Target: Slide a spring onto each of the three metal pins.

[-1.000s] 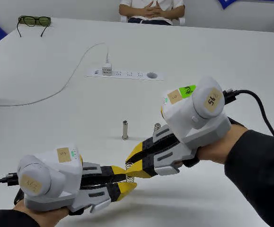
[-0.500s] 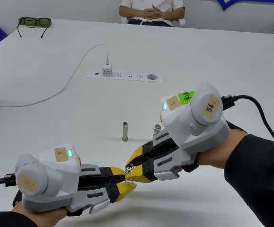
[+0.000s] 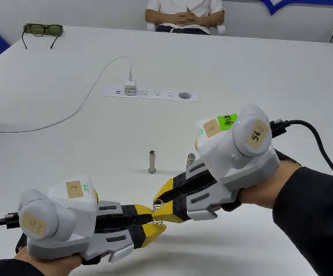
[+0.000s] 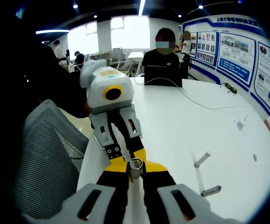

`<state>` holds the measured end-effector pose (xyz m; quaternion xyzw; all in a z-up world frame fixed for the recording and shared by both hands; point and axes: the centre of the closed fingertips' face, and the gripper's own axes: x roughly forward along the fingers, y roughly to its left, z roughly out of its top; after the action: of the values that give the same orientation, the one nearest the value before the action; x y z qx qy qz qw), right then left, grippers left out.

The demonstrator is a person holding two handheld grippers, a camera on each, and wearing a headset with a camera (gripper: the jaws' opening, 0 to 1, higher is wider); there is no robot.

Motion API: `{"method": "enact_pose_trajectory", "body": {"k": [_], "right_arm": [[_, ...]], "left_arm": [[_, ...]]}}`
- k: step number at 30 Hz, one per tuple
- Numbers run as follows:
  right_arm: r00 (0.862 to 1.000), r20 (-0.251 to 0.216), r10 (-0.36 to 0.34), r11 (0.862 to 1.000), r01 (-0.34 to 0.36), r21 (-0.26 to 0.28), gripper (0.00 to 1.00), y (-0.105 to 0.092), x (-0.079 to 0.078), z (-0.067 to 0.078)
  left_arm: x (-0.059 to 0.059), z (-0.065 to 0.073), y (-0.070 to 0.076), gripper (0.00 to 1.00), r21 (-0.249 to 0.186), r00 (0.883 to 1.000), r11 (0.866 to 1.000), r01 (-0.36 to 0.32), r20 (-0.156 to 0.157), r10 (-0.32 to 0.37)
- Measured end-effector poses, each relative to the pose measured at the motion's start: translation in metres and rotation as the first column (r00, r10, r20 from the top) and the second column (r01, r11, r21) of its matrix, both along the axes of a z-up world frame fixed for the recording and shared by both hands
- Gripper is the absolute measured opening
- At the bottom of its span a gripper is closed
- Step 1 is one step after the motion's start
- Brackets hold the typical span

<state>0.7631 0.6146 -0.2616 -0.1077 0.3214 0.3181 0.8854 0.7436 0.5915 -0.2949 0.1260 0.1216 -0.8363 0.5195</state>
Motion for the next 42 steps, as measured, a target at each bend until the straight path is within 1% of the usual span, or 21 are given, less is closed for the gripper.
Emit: {"method": "enact_pose_trajectory", "body": {"k": [3,7,12,21,26,33,39,42], "right_arm": [[1.0,0.0,-0.004,1.0,0.004,0.002,0.12,0.0,0.0,0.0],[1.0,-0.003,-0.013,1.0,0.013,0.007,0.12,0.0,0.001,0.0],[1.0,0.0,-0.019,1.0,0.019,0.006,0.12,-0.001,0.002,0.0],[1.0,-0.003,-0.029,1.0,0.029,0.007,0.12,-0.003,0.003,-0.001],[0.999,0.003,-0.038,0.999,0.037,0.008,0.12,-0.005,0.005,0.0],[0.998,0.007,-0.056,0.998,0.056,0.011,0.12,-0.009,0.006,0.001],[0.996,0.016,-0.09,0.996,0.09,0.02,0.12,-0.016,0.01,0.005],[0.995,0.02,-0.103,0.994,0.102,0.024,0.12,-0.019,0.011,0.007]], "left_arm": [[0.0,0.0,0.0,0.1,-0.001,1.0,1.0,-0.002,0.001,0.002],[0.003,0.0,-0.001,0.11,-0.014,0.999,1.0,-0.009,0.03,0.01],[0.004,0.001,-0.003,0.12,-0.024,0.999,1.0,-0.014,0.046,0.015],[0.009,0.004,-0.006,0.25,-0.037,0.998,0.999,-0.039,0.052,0.04],[0.01,0.004,-0.006,0.29,-0.039,0.997,0.998,-0.05,0.054,0.052],[0.016,0.005,-0.007,0.39,-0.047,0.995,0.996,-0.082,0.046,0.084],[0.022,0.005,-0.006,0.46,-0.054,0.993,0.992,-0.111,0.04,0.113],[0.024,0.006,-0.006,0.47,-0.058,0.992,0.991,-0.117,0.04,0.12]]}}
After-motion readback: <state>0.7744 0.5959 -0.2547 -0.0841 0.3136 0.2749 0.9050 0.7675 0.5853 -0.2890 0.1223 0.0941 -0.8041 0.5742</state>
